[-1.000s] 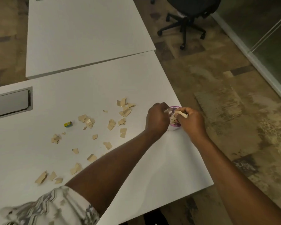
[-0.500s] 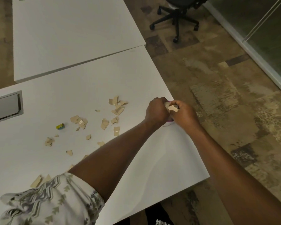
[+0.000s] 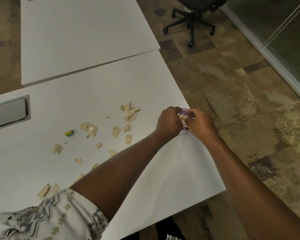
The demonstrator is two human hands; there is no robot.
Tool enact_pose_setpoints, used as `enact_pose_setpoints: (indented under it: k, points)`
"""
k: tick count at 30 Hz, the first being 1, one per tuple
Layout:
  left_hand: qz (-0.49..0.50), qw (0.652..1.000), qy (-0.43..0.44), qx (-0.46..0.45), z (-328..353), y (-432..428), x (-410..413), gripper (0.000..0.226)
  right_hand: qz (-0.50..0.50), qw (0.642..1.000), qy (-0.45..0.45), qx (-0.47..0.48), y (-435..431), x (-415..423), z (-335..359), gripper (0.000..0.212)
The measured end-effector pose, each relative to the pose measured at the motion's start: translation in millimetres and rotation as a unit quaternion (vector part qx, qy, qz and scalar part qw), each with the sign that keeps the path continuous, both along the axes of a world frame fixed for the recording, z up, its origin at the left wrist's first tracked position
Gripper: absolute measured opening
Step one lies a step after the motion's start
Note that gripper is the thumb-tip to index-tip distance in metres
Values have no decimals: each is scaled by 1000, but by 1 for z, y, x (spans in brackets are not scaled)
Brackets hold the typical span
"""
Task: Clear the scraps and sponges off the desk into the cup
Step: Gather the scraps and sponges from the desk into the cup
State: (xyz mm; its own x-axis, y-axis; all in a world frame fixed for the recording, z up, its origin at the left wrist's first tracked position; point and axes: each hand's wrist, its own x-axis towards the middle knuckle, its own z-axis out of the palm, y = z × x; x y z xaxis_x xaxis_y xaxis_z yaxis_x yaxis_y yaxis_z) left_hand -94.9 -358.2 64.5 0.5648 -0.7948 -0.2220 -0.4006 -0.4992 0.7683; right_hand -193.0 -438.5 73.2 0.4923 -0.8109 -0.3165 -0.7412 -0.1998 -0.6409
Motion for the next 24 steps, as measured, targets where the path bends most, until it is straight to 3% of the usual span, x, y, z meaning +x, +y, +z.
enact_pose_setpoints:
  k: [7,12,24]
  points:
    - [18,999,-30,-24,-2,33,7,30,38,997,-65,-23,27,3,7,19]
    - [39,998,-37,-26,-13,79,18,27,88,993,-74,-8,65,12,0,31]
    - [84,992,-74,57,-54,240,52,29,245,969,3,42,169,35,-36,29]
